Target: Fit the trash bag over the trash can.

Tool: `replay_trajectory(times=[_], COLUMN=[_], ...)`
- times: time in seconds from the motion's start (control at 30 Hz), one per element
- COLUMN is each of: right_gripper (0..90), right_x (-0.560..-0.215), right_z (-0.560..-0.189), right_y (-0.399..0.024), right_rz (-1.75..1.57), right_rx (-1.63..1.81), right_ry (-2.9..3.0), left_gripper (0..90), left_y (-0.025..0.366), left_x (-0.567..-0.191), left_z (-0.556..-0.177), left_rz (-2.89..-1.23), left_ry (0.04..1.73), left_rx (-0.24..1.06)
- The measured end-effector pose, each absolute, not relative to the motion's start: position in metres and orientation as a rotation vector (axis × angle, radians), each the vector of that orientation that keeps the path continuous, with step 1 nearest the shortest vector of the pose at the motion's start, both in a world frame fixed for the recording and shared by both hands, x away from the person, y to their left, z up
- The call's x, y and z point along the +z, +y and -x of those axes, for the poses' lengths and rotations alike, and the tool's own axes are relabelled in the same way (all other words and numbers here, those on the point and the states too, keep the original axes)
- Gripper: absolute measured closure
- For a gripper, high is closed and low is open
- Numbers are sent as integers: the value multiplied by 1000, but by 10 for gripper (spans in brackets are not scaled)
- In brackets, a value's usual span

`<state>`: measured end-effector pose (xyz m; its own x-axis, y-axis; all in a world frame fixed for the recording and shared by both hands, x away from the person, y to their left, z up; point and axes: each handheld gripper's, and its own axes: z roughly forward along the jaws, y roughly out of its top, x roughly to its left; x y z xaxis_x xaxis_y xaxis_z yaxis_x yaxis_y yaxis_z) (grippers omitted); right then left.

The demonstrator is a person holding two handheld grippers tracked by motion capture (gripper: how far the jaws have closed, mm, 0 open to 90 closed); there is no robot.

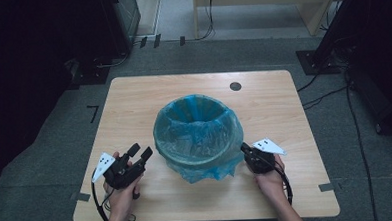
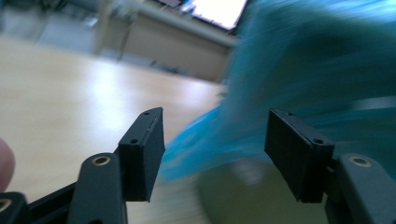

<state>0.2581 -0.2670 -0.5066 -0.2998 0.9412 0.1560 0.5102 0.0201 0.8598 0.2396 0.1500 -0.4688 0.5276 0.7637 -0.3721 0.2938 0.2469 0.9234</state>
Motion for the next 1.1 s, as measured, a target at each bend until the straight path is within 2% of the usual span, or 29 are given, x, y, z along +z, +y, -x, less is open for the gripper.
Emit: replay_trajectory(times=[0.13, 0.2, 0.3, 0.37, 0.43, 0.47, 0.53, 0.57, 0.77, 1.1], right_gripper=[900, 900, 900, 900, 900, 900, 900, 900, 900, 900], right_x=[-503, -501, -497, -495, -494, -493, -492, -493, -497, -511], right_z=[-255, -253, -250, -249, -248, -247, -246, -245, -243, -243], right_y=[-264, -263, -261, -261, -261, -261, -261, -261, -264, -258], right_rz=[-1448, -1436, -1414, -1402, -1389, -1387, -1372, -1356, -1365, -1395], right_rx=[1243, 1257, 1279, 1299, 1308, 1315, 1315, 1308, 1284, 1178], right_ry=[1846, 1844, 1838, 1836, 1834, 1835, 1842, 1847, 1870, 1984], left_gripper=[275, 193, 181, 261, 468, 667, 809, 843, 898, 900], left_y=[136, 130, 121, 118, 117, 117, 117, 118, 124, 134], left_x=[-456, -454, -458, -459, -461, -461, -464, -465, -483, -508], left_z=[-230, -227, -225, -226, -228, -230, -232, -233, -240, -261], left_rz=[-1347, -1380, -1459, -1477, -1496, -1523, -1561, -1574, -1669, -1857], left_ry=[864, 780, 724, 725, 680, 671, 649, 645, 722, 1097], left_rx=[349, 326, 368, 391, 349, 323, 295, 274, 234, 232])
